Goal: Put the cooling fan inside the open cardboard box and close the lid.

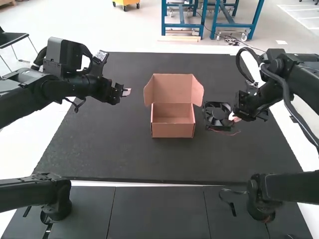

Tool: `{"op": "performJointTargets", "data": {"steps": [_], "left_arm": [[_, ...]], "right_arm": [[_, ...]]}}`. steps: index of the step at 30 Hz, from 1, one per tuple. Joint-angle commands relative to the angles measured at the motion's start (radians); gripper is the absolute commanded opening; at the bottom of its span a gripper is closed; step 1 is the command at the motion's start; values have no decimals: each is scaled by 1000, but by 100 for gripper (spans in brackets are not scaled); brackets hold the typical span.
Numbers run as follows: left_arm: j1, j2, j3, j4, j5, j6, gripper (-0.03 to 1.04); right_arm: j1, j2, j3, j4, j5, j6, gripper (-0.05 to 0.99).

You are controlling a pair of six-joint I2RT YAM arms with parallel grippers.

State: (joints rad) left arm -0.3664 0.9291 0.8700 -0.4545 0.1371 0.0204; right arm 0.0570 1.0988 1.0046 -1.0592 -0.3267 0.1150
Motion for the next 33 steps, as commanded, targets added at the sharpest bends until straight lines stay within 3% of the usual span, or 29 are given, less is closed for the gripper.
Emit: {"op": "performJointTargets", "data": {"steps": [1, 7, 11, 25, 33], "left_arm": [[0, -16, -11, 17, -10, -34, 96], [0, -15, -17, 31, -10, -48, 96], [-3, -16, -20, 37, -10, -60, 96], [0, -16, -20, 76, -10, -85, 96], [1, -23, -22, 93, -10, -105, 96]], "right_arm": [[89, -17, 12, -2, -38, 89, -2], [228, -14, 20, 11, -64, 184, -2], [274, -5, 12, 94, -61, 256, -2], [431, 125, -46, 340, -44, 376, -2], [501, 187, -44, 373, -25, 385, -2]]}}
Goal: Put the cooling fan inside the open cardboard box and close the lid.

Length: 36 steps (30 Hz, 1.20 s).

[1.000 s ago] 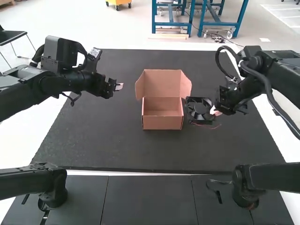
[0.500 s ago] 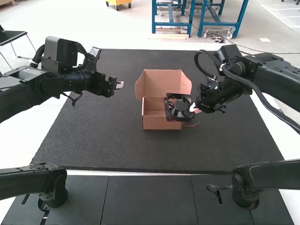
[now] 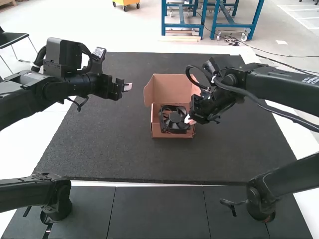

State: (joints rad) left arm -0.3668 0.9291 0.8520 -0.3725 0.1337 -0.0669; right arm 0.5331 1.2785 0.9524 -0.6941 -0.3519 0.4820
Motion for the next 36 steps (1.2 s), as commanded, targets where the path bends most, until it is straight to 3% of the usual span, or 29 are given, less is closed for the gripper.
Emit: {"op": "performJointTargets", "data": {"steps": [1, 10, 36], "left_arm": [[3, -26, -2, 12, -6, -19, 96], [0, -46, -2, -3, -6, -20, 96], [3, -108, -7, -36, -5, -17, 96]], "right_arm": [[34, 13, 9, 10, 1, 18, -2], [96, 82, 36, 19, 2, 17, -2], [15, 240, 131, 99, 145, -46, -2]]}}
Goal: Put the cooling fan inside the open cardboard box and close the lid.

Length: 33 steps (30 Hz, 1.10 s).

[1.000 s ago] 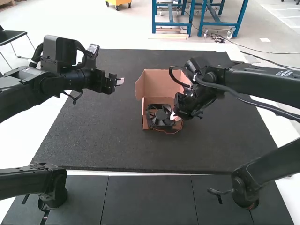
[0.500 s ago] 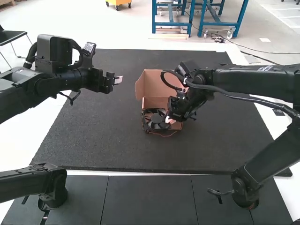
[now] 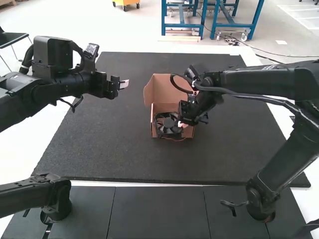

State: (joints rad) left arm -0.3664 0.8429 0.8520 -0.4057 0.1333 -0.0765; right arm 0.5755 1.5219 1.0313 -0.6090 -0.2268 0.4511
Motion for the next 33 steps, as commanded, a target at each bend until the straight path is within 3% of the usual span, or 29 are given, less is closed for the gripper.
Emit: {"op": "performJointTargets", "data": {"steps": [1, 33], "left_arm": [[3, -24, -8, -4, -4, -8, 96], [-5, -34, -18, 8, 5, -6, 96]], "right_arm": [[-39, 1, 59, 18, 21, -15, -2], [-74, 162, 228, 17, 29, -42, -2]]}}
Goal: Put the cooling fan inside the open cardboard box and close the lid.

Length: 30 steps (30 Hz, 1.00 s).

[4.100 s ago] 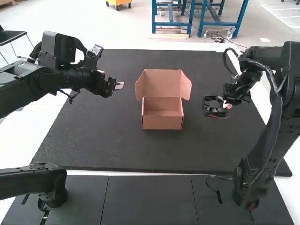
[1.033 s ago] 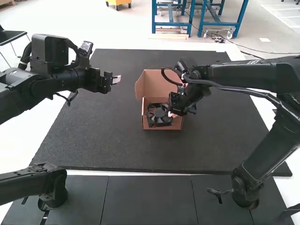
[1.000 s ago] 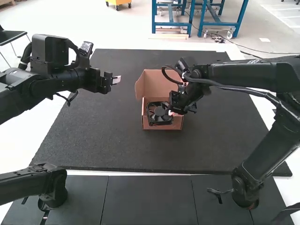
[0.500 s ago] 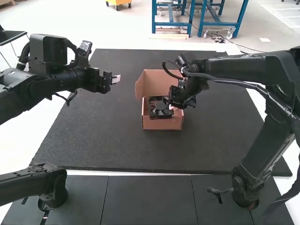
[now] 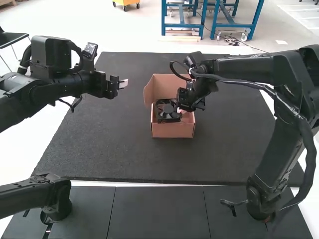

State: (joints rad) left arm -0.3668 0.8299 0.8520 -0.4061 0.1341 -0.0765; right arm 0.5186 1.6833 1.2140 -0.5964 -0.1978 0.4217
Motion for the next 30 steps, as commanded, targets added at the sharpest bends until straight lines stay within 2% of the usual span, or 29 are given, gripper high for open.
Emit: {"op": "performJointTargets", "data": {"steps": [1, 30], "left_arm": [[-4, -21, -16, 10, 6, -6, 96], [-4, -32, -18, 16, 7, -8, 96]], "right_arm": [[-20, 6, 48, 4, 3, -12, -2], [-55, 101, 101, 10, 18, -40, -2]]}}
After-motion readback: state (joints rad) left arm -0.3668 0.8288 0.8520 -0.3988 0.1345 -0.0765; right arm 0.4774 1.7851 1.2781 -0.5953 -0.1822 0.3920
